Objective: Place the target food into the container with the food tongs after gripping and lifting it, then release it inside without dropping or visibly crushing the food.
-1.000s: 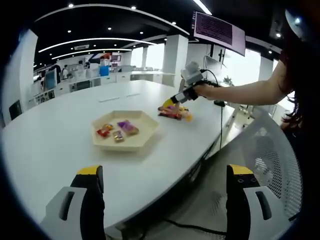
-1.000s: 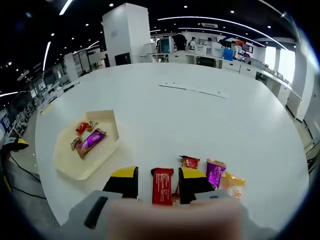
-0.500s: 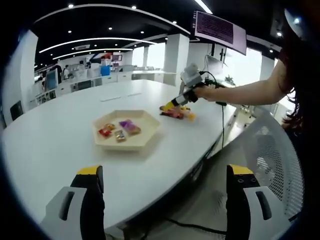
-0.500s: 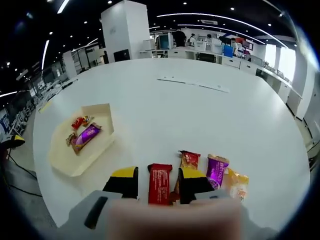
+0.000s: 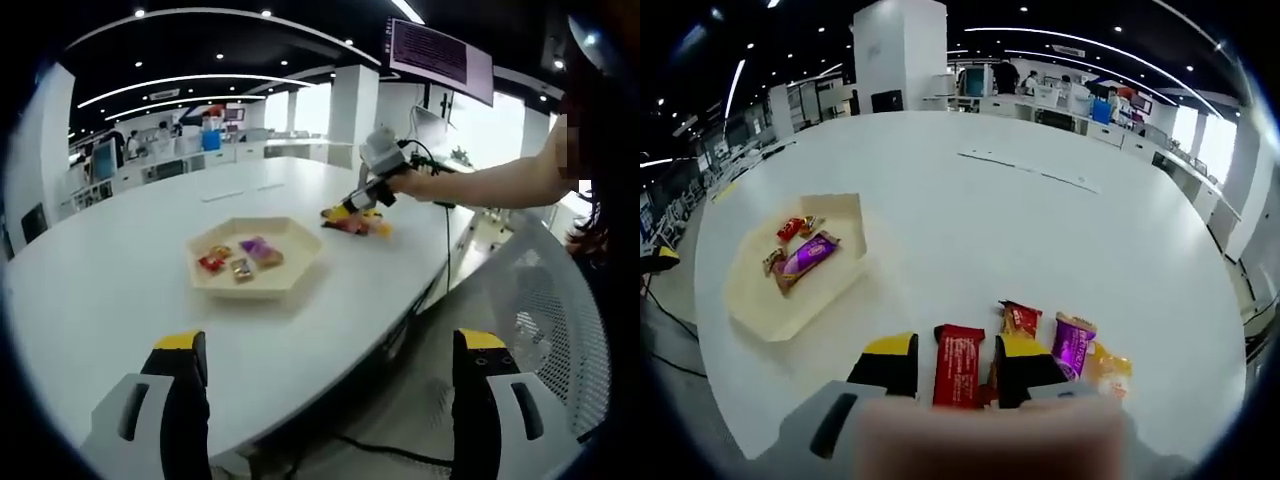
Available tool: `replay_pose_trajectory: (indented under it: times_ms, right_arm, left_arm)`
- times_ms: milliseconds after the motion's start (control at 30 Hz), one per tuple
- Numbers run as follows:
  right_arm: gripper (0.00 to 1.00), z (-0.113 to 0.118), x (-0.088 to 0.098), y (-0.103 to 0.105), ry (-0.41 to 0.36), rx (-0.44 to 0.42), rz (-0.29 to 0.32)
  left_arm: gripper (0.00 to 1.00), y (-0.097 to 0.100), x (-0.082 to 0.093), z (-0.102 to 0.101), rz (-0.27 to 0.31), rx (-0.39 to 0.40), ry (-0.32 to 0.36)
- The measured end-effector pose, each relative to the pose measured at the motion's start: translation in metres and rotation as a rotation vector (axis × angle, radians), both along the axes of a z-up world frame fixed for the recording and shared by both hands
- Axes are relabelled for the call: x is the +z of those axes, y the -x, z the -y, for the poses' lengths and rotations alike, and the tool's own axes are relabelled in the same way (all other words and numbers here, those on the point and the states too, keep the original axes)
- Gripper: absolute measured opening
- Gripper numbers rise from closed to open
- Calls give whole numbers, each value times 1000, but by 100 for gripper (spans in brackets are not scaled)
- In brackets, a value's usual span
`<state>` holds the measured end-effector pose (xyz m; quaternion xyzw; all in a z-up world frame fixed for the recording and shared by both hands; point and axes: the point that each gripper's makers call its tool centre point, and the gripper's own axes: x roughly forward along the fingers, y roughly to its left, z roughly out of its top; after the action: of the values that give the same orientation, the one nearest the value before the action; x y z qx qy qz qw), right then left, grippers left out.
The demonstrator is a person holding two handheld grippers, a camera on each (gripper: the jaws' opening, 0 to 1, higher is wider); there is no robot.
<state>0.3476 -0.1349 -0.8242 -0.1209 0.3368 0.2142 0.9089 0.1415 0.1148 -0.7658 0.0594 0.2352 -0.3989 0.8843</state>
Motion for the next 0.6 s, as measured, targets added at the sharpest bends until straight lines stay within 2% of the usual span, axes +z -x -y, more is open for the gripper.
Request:
replay_pose_trajectory:
  times_ms: [267, 600]
  right_arm:
    - [28, 3, 2, -1, -6, -18, 24]
    - [24, 5, 2, -2, -9, -27, 15]
  left_arm:
    - [99, 0, 0, 0, -3, 2, 1]
    - [99, -1, 1, -1, 0, 9, 3]
